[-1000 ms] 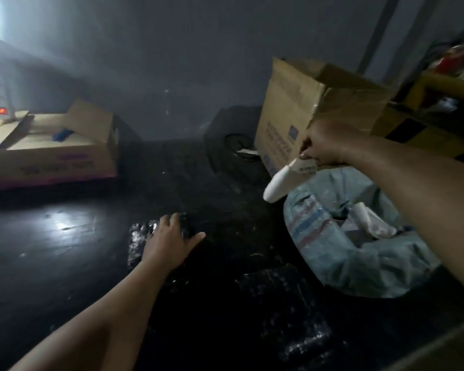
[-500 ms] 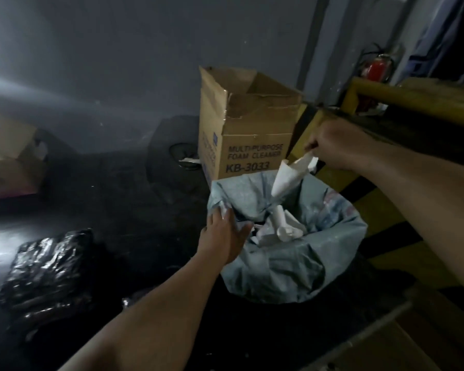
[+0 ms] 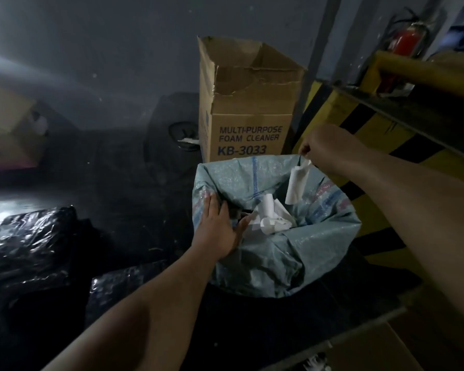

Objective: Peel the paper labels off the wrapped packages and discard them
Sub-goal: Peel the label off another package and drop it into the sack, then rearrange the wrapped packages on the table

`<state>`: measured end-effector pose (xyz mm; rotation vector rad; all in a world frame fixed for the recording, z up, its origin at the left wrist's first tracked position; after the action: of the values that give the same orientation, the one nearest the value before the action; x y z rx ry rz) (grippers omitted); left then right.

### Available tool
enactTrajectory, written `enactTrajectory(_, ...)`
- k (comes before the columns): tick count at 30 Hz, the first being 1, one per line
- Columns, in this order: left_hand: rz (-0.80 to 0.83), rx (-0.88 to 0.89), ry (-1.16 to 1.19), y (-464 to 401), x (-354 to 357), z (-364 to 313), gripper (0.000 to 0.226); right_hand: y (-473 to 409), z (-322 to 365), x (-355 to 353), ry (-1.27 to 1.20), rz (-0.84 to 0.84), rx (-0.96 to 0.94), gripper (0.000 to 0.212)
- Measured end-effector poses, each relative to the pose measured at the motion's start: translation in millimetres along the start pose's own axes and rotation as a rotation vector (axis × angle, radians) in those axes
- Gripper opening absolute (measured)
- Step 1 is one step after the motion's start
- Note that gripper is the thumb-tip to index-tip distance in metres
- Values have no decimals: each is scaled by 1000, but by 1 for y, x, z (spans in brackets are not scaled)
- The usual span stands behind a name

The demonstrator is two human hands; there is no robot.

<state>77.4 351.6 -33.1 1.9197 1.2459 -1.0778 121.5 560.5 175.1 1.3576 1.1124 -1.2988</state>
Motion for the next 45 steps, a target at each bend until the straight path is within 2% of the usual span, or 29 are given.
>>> enactTrajectory(4,9,2,-6,2,-1,0,97,-5,-3,3,-7,-38,8,25)
enactTrajectory(11,44,14,-20,3,-2,-4,95,-5,17,9,-2,-115,-58,19)
enactTrajectory(17,93,23,101,6,-28,17,92,-11,63,14,-14,-13,-107,36)
enactTrajectory(21,42,-38,29,16,-71,86,88,-30,137,33,-54,30,-194,40)
enactTrajectory(28,-142,-191,-155,68,-151,275,85,-58,329,88,-213,87,-377,38)
enactTrajectory(32,-89,-267,-242,109,-163,380,86,-71,431,129,-320,163,-411,47)
enactTrajectory(35,-30,-322,-243,138,-152,438,87,-80,482,160,-376,195,-383,54)
enactTrajectory(40,113,-410,-254,182,-116,506,92,-87,523,211,-523,201,-254,68)
enactTrajectory(45,215,-419,-307,216,-86,532,96,-96,540,243,-689,201,-118,73)
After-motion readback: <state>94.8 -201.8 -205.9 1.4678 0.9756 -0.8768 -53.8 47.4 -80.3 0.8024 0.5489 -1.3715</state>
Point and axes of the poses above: each hand's wrist, its own y-axis away from the middle knuckle, its own x-axis out of the palm, z = x × y, the point moved 7 cm from there along -y, towards the middle knuckle, and after that the axes turned 10 degrees about -x, right-handed, at the moved point
